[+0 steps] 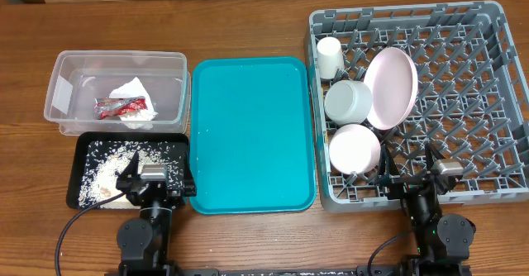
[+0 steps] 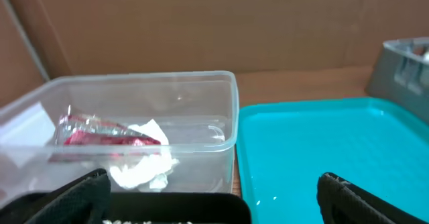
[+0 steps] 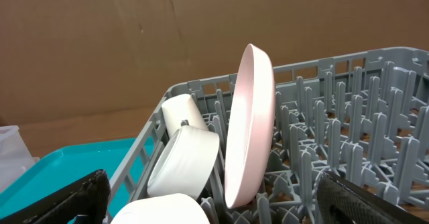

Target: Sort waste into correct bins and load items into the dishwasher

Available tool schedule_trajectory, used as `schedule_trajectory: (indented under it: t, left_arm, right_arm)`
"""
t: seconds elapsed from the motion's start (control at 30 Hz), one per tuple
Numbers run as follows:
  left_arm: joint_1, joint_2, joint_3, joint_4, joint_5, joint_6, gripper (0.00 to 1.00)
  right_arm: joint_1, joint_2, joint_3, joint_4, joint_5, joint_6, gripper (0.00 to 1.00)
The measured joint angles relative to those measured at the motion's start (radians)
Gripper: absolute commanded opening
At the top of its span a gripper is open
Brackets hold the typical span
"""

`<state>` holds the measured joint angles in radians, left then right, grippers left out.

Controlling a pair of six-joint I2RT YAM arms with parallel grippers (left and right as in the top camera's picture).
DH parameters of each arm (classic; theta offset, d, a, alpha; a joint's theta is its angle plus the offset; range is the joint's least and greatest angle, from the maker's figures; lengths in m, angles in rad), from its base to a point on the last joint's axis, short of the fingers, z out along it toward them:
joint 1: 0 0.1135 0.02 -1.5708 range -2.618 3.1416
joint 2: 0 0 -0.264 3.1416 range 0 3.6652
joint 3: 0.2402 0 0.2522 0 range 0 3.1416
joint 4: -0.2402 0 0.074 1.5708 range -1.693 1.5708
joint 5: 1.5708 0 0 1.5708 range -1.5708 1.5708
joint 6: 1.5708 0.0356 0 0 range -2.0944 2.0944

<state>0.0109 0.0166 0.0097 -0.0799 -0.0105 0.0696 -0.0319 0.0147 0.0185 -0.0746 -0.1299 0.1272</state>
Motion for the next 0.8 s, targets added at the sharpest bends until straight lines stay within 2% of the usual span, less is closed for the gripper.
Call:
schedule_trajectory:
  t: [0.23, 0.8]
  left_arm:
    - [-0.005, -0.001, 0.000, 0.001, 0.004, 0.071, 1.00]
    - [-0.005, -0.001, 0.000, 0.001, 0.018, 0.068, 1.00]
  right_arm:
    - [0.000, 0.000, 0.000, 0.000, 0.000, 0.000, 1.00]
    - [0.000, 0.000, 0.000, 0.000, 0.000, 0.000, 1.00]
